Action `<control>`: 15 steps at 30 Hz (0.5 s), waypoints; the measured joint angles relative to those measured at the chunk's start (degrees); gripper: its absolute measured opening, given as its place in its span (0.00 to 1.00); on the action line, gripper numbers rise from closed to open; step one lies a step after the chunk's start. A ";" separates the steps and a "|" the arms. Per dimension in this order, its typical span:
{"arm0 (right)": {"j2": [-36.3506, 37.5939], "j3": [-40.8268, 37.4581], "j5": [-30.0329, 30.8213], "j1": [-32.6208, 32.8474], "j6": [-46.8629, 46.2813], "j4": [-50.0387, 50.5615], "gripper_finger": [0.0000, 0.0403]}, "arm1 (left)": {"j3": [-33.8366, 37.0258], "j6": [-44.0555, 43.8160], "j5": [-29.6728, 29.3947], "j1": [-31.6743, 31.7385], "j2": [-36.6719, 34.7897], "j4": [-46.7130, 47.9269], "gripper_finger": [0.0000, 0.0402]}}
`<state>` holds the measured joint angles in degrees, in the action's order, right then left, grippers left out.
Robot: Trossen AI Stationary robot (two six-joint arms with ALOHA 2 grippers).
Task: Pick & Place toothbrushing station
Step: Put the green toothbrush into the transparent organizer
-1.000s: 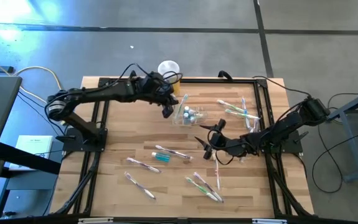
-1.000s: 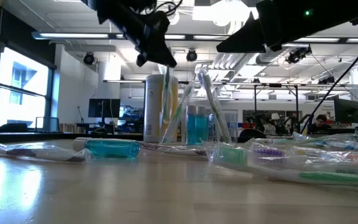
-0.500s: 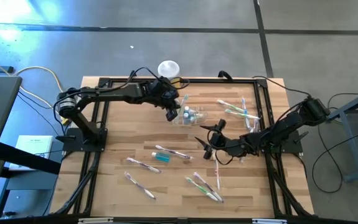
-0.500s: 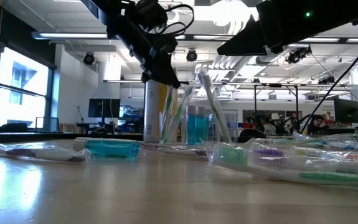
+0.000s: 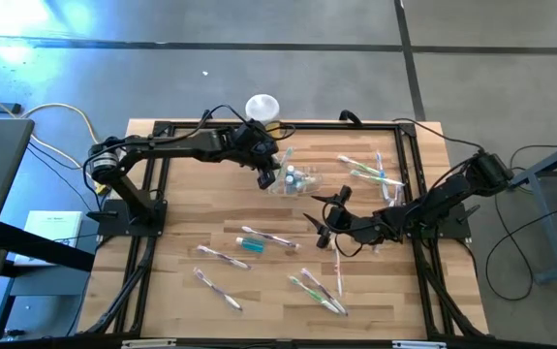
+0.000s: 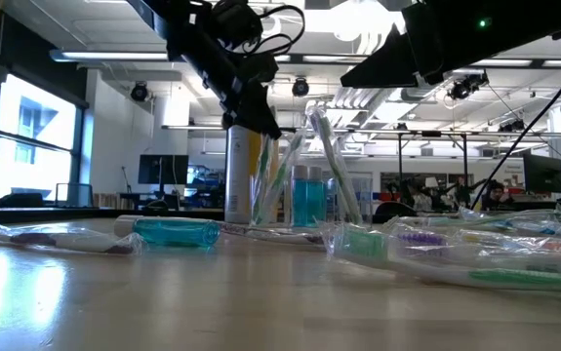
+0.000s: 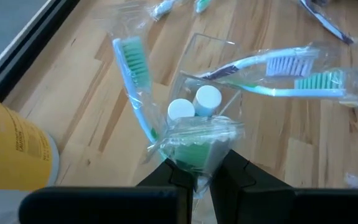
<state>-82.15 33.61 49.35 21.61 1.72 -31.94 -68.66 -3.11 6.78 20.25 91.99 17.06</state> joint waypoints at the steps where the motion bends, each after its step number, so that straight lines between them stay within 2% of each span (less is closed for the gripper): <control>1: 0.00 0.00 0.00 0.00 0.00 0.02 0.61 | 0.00 -0.64 0.38 0.00 0.00 -0.05 0.08; 11: 0.00 0.00 0.01 0.00 0.02 0.04 0.61 | 0.00 0.43 -0.24 0.00 0.01 -0.43 0.08; 15: 0.00 0.00 0.01 0.00 0.02 0.04 0.61 | 0.00 7.00 -1.55 0.00 0.01 -1.02 0.08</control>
<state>-82.15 33.61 49.35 21.61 1.74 -31.90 -68.66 3.90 5.23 20.25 92.01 16.04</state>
